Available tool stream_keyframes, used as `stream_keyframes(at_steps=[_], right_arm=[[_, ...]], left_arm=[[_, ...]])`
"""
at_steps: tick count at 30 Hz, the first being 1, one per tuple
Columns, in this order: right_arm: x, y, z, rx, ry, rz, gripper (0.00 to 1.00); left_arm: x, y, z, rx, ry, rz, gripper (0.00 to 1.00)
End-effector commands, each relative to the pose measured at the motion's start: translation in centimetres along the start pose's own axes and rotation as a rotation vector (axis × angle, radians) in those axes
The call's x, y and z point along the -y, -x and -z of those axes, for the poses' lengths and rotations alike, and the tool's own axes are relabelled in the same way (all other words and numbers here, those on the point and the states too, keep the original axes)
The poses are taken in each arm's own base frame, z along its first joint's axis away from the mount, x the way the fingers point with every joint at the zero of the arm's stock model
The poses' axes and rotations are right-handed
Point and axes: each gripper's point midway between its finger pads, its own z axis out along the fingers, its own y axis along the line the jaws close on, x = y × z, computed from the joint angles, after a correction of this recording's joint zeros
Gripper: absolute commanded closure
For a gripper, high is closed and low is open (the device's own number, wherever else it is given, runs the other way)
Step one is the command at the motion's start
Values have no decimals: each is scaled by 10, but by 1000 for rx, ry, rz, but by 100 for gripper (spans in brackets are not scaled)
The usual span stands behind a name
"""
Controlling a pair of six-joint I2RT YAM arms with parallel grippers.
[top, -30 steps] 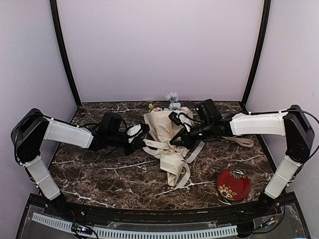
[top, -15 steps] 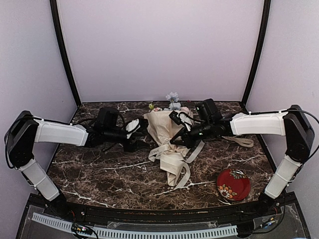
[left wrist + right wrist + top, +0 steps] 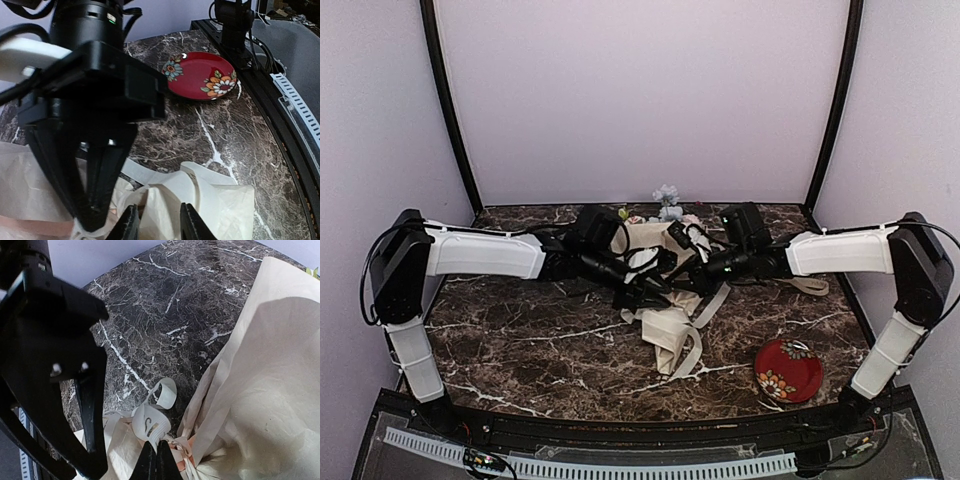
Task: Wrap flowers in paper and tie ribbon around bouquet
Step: Cross the half-tied ribbon over the folded bouquet.
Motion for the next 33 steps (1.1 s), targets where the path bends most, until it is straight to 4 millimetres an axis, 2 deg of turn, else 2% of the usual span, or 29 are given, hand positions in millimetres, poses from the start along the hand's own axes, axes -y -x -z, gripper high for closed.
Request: stream_keyframes(at_steps=[1, 6, 10, 11, 15, 20, 22, 29, 31, 33], right_arm=[[-4, 20, 9, 86, 11, 28, 100], [-3, 19, 8, 82, 8, 24, 100], [-1, 17, 6, 76, 5, 24, 100], [-1, 16, 6, 76, 4, 24, 100], [-1, 15, 7, 74, 1, 22, 100], [-1, 14, 8, 75, -9, 22, 100], [0, 12, 8, 72, -12, 15, 100], [1, 13, 9, 76, -17, 10, 100], [0, 13, 9, 75, -16, 11, 100], [0, 12, 8, 73, -15, 10, 100]], left_arm=[[22, -17, -4, -93, -73, 30, 69], [9, -22, -8, -186, -48, 98, 60], [12, -25, -7, -212, -63, 135, 57], [11, -26, -8, -212, -57, 146, 58], [4, -31, -13, -238, -31, 206, 71], [16, -20, -12, -189, -92, 226, 66], [20, -20, -14, -184, -106, 232, 61], [28, -23, -16, -194, -143, 245, 59], [27, -26, -17, -202, -139, 243, 64], [25, -31, -19, -215, -127, 246, 73]])
